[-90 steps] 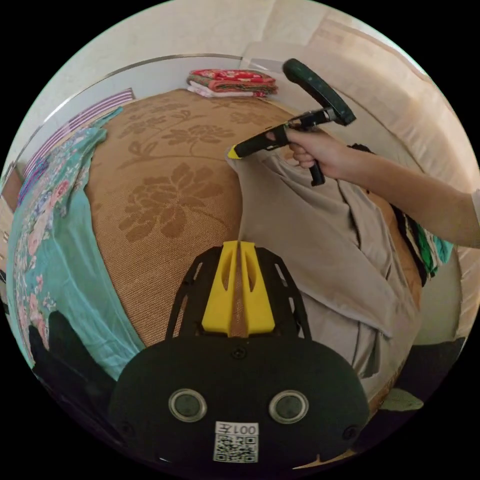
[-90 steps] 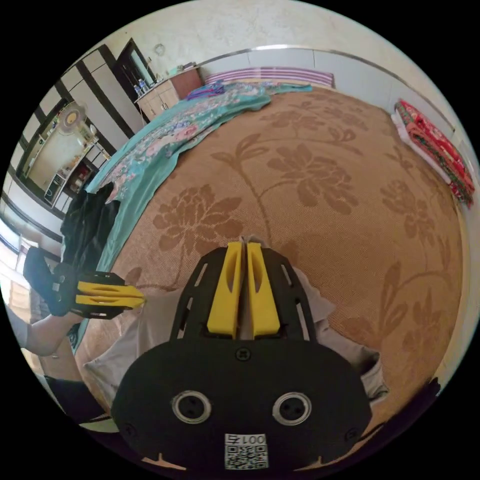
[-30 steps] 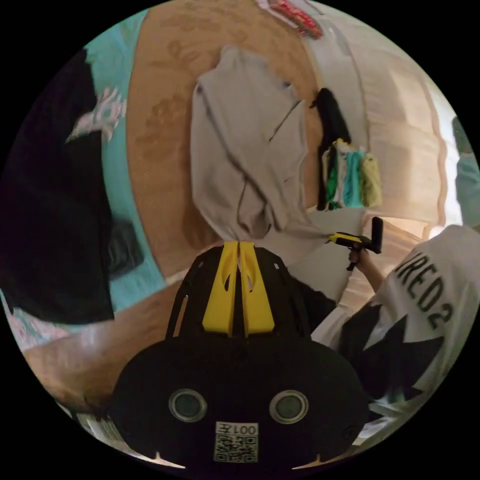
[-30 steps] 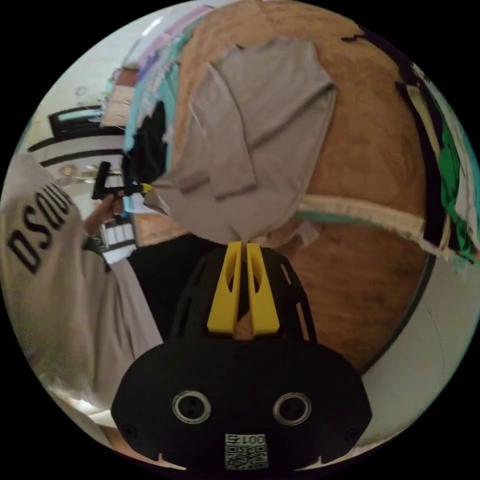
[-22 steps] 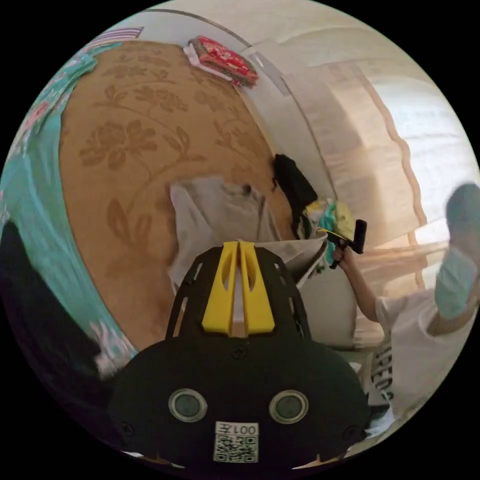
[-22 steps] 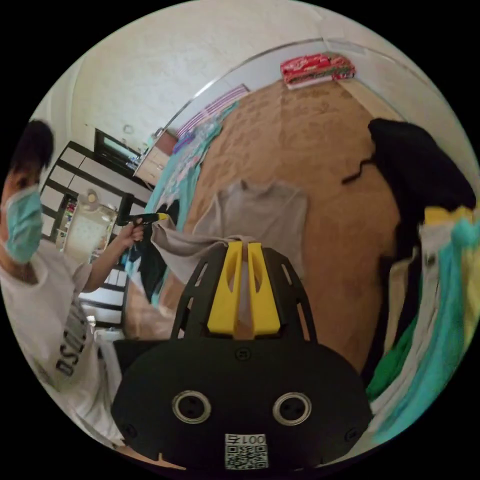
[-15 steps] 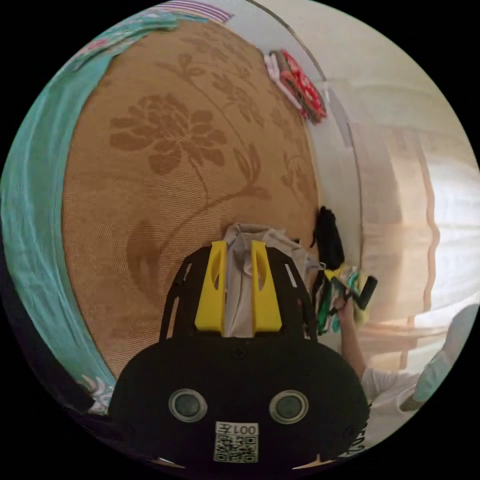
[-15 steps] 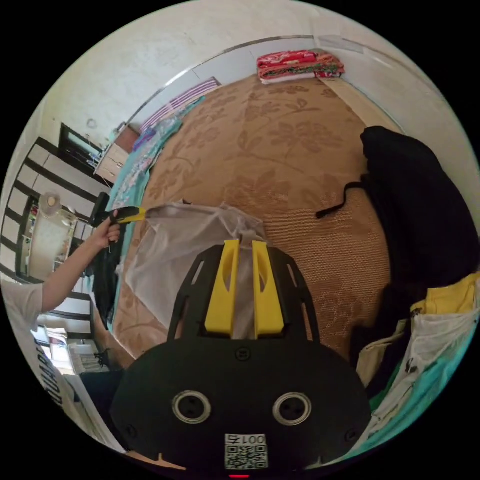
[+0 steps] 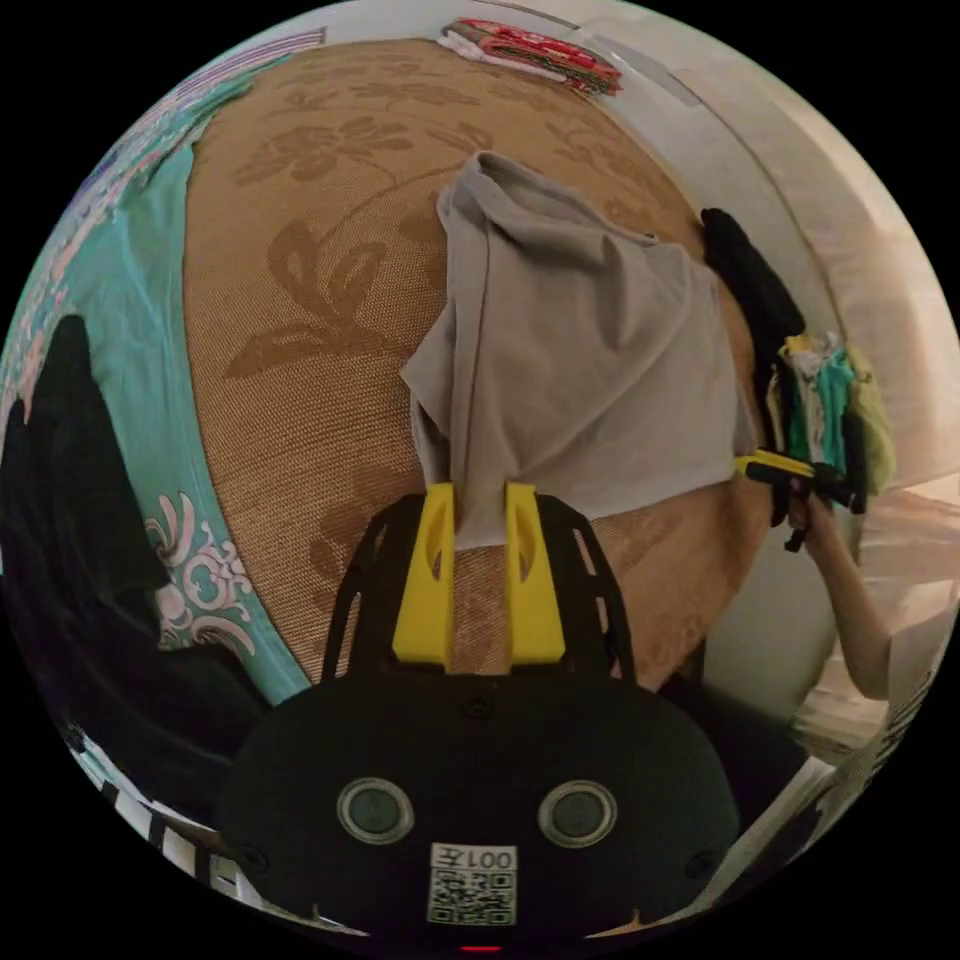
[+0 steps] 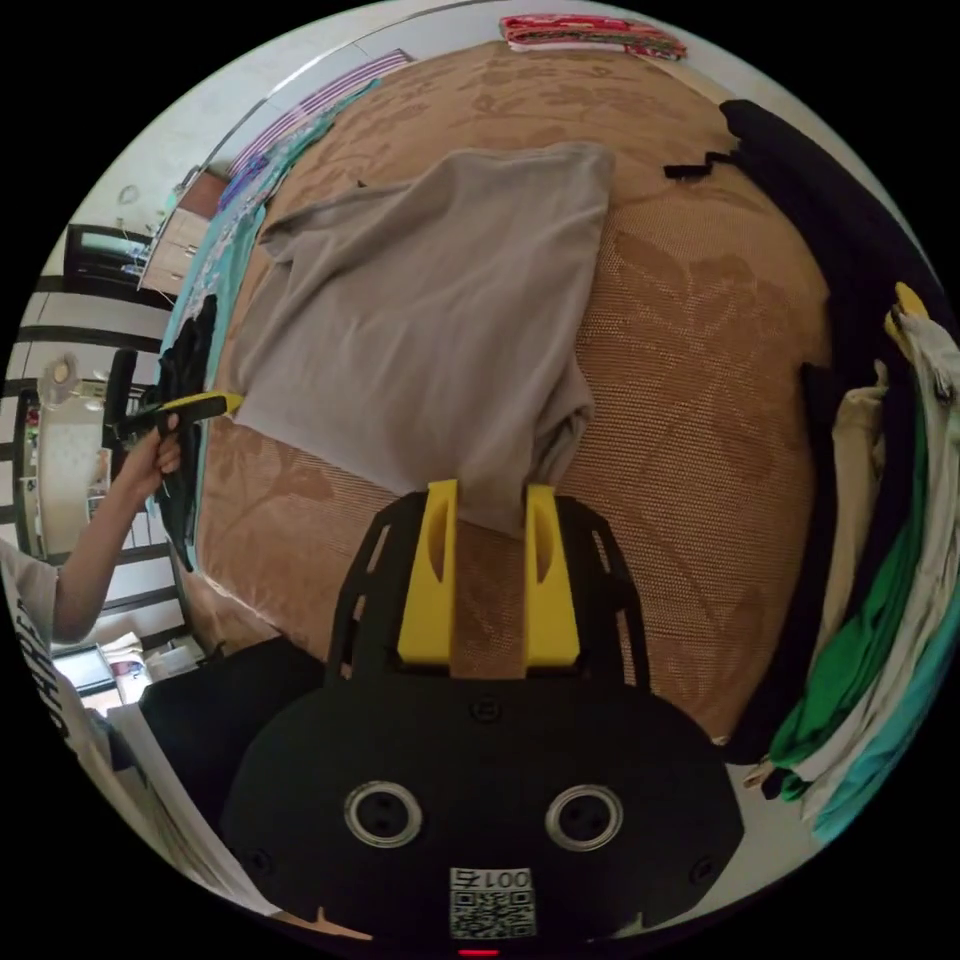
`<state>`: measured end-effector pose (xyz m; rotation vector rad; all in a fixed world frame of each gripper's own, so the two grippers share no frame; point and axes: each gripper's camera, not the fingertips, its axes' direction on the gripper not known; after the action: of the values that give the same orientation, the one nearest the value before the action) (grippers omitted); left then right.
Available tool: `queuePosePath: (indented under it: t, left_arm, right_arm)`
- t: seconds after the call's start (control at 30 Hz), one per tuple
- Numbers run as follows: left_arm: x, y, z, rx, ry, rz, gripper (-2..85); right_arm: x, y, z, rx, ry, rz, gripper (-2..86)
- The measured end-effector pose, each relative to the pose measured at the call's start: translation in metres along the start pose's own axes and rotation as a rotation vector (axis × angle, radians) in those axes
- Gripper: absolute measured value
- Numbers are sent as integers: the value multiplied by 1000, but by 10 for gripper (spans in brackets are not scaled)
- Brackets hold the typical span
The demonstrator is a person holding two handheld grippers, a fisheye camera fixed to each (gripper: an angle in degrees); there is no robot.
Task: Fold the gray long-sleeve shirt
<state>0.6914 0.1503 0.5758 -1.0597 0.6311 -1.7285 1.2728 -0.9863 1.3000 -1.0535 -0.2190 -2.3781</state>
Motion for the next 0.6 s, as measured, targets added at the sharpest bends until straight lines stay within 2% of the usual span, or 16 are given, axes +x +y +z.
queuePosePath:
  t: [0.1, 0.17, 0.23, 0.33, 0.43, 0.5, 0.53, 0.57, 0.6]
  left_arm:
    - [20, -13, -11, 14, 1, 38, 2]
    - [25, -11, -26, 70, 81, -31, -6]
    - [24, -6, -22, 62, 154, -106, -8]
    - [35, 5, -1, 3, 285, -214, -6]
    - [60, 9, 0, -1, 275, -270, -1]
    - [80, 0, -15, 40, 170, -232, 7]
    - [98, -14, -28, 86, 83, -152, 8]
    - [118, -32, -40, 134, 12, -26, 11]
    - [129, -42, -44, 154, -12, 49, 13]
  right_arm:
    - [-14, -8, -16, 9, 34, -70, 25]
    - [-20, -4, -37, 54, 60, -94, 20]
    - [-15, 2, -48, 77, -2, -45, 17]
    - [-5, 11, -33, 3, -127, 40, 15]
    - [-13, 8, -27, -102, -117, 5, 15]
    - [-32, -4, -53, -74, 63, -78, 15]
    - [-39, -9, -61, -52, 136, -107, 16]
    - [-53, -21, -78, 8, 290, -175, 18]
    - [-67, -37, -90, 72, 402, -258, 20]
